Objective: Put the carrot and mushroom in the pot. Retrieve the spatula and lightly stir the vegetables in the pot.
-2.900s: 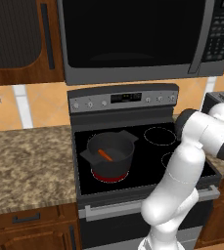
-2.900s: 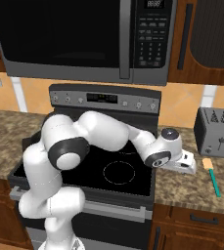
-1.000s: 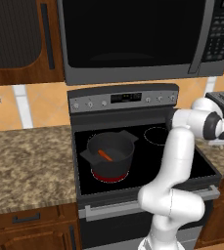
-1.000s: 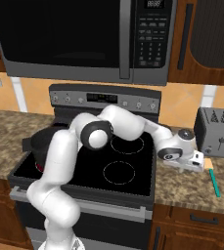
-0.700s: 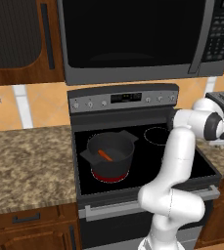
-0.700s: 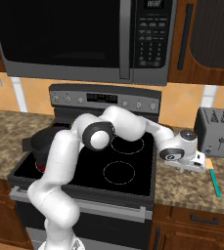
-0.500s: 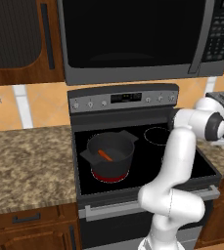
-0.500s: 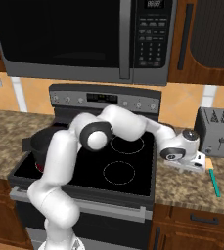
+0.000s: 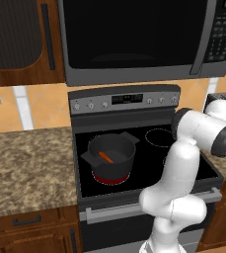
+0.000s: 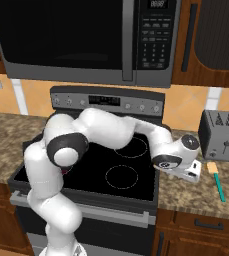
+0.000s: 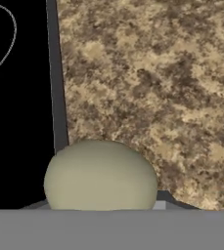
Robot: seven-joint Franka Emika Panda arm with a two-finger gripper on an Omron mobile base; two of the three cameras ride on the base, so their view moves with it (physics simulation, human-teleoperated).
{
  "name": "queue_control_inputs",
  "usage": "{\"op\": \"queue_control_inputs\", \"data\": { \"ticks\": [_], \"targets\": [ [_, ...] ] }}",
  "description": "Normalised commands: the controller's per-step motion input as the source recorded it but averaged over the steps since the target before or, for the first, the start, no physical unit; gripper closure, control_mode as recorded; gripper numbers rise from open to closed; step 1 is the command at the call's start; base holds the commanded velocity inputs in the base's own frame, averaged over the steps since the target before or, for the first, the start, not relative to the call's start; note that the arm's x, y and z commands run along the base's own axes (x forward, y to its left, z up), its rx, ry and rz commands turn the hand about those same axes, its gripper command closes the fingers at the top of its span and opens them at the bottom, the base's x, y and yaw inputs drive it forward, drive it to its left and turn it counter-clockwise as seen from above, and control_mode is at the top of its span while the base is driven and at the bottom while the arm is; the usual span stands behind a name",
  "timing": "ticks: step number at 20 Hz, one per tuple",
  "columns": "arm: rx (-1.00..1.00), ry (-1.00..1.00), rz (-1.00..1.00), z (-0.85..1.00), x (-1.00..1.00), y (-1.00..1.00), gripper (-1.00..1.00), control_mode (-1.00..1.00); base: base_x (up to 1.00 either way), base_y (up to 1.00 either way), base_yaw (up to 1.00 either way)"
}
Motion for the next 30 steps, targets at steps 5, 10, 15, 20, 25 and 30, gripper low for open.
{"op": "queue_control_inputs", "data": {
  "ticks": [5, 10, 15, 20, 25, 30],
  "targets": [
    [0.01, -0.13, 0.02, 0.92, -0.39, 0.82, 1.0, -1.0, 0.0, 0.0, 0.0],
    [0.01, -0.07, 0.03, 0.79, -0.34, 0.89, 1.0, -1.0, 0.0, 0.0, 0.0],
    [-0.06, -0.05, 0.01, 0.54, -0.38, 0.99, 1.0, -1.0, 0.0, 0.0, 0.0],
    [-0.07, -0.03, 0.0, 0.45, -0.34, 0.91, 1.0, -1.0, 0.0, 0.0, 0.0],
    [-0.01, 0.0, 0.0, 0.5, -0.24, 0.78, 1.0, -1.0, 0.0, 0.0, 0.0],
    [-0.02, 0.0, 0.0, 0.38, -0.07, 0.82, 1.0, -1.0, 0.0, 0.0, 0.0]
  ]
}}
